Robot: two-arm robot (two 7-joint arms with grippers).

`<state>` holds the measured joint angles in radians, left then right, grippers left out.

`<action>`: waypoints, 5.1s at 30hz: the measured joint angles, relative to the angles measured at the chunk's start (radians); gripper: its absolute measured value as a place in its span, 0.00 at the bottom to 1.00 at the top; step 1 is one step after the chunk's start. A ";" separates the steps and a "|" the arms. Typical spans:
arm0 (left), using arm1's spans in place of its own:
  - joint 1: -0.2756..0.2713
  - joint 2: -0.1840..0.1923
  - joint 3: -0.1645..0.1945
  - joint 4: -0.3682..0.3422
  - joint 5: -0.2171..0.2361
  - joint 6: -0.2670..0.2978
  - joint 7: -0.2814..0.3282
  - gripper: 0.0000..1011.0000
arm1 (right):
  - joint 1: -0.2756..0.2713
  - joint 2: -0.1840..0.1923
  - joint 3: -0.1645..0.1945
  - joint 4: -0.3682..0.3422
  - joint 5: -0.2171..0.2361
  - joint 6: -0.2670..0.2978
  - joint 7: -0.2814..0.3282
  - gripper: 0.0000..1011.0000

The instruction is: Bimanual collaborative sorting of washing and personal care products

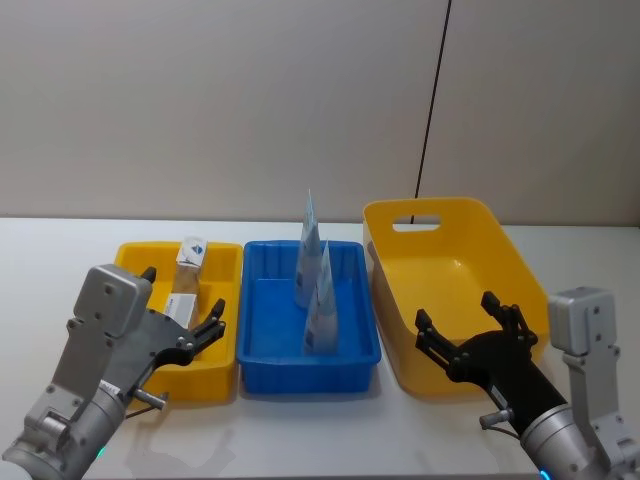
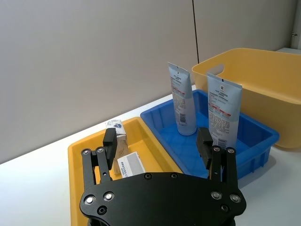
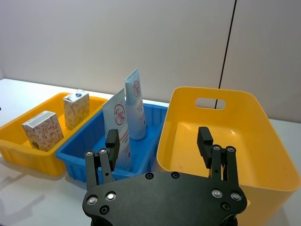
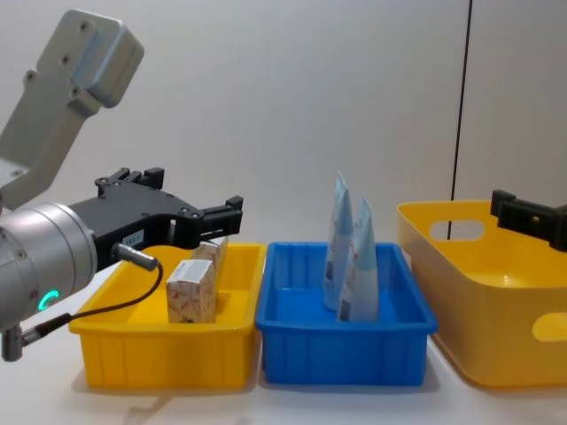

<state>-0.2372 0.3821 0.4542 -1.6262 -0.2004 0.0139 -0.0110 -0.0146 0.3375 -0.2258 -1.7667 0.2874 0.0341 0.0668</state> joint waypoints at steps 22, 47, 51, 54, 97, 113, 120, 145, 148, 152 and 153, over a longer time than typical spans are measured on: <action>0.000 0.000 0.000 0.000 0.000 0.000 0.000 0.99 | 0.000 0.000 0.000 0.000 0.000 0.000 0.000 0.99; -0.011 -0.008 -0.005 0.012 -0.005 0.013 -0.008 0.99 | 0.000 0.000 0.000 0.000 0.000 0.000 0.000 0.99; -0.024 -0.013 -0.011 0.027 -0.014 0.030 -0.018 0.99 | 0.000 0.000 0.000 0.000 0.000 0.000 0.000 0.99; -0.037 -0.018 -0.016 0.041 -0.024 0.047 -0.026 0.99 | 0.000 0.000 0.000 0.000 0.000 0.000 0.000 0.99; -0.129 -0.099 -0.041 0.198 -0.058 0.265 -0.051 0.99 | 0.000 0.000 0.000 0.000 0.000 0.000 0.000 0.99; -0.153 -0.129 -0.048 0.265 -0.043 0.251 -0.049 0.99 | 0.000 0.000 0.000 0.000 0.000 0.000 0.000 0.99; -0.173 -0.142 -0.049 0.305 -0.040 0.243 -0.061 0.99 | 0.000 0.000 0.000 0.000 0.000 0.000 0.000 0.99; -0.232 -0.172 -0.060 0.421 -0.022 0.228 -0.090 0.99 | 0.000 0.000 0.000 0.000 0.000 0.000 0.000 0.99; -0.242 -0.175 -0.061 0.438 -0.020 0.225 -0.096 0.99 | 0.000 0.000 0.000 0.000 0.000 0.000 0.000 0.99; -0.253 -0.179 -0.062 0.460 -0.017 0.219 -0.103 0.99 | 0.000 0.000 0.000 0.000 0.000 0.000 0.000 0.99; -0.258 -0.181 -0.062 0.470 -0.016 0.217 -0.106 0.99 | 0.000 0.000 0.000 0.000 0.000 0.000 0.000 0.99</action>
<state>-0.4955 0.2007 0.3918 -1.1563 -0.2167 0.2313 -0.1173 -0.0146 0.3375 -0.2259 -1.7667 0.2874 0.0341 0.0668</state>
